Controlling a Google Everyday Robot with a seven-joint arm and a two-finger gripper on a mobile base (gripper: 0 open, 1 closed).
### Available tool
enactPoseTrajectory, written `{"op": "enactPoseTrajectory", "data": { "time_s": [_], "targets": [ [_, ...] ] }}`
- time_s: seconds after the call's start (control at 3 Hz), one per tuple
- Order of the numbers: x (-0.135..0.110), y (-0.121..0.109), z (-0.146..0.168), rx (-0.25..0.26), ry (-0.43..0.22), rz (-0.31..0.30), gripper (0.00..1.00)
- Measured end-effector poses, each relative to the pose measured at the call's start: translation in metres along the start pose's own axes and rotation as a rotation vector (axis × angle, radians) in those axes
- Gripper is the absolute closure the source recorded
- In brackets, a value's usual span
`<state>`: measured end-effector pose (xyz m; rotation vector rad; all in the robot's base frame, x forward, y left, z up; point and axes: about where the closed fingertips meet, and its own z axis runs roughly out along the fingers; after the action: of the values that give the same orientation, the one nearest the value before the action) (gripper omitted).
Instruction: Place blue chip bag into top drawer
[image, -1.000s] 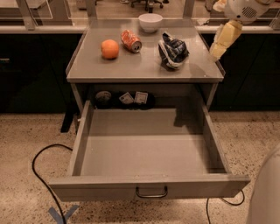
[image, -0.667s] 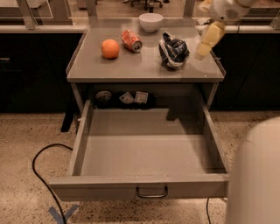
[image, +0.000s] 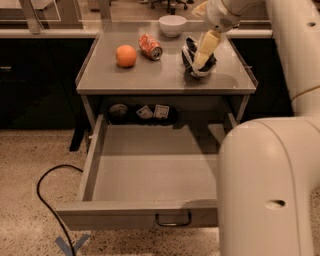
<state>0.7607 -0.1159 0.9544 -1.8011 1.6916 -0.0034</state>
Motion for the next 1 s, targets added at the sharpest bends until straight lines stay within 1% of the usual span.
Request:
{"op": "enactPoseTrajectory", "data": {
  "time_s": [0.33, 0.67, 1.0],
  "targets": [
    [-0.003, 0.001, 0.034, -0.044, 0.008, -0.014, 0.0],
    [0.008, 0.002, 0.056, -0.074, 0.05, 0.004, 0.0],
    [0.018, 0.003, 0.067, -0.09, 0.083, 0.024, 0.0]
  ]
}}
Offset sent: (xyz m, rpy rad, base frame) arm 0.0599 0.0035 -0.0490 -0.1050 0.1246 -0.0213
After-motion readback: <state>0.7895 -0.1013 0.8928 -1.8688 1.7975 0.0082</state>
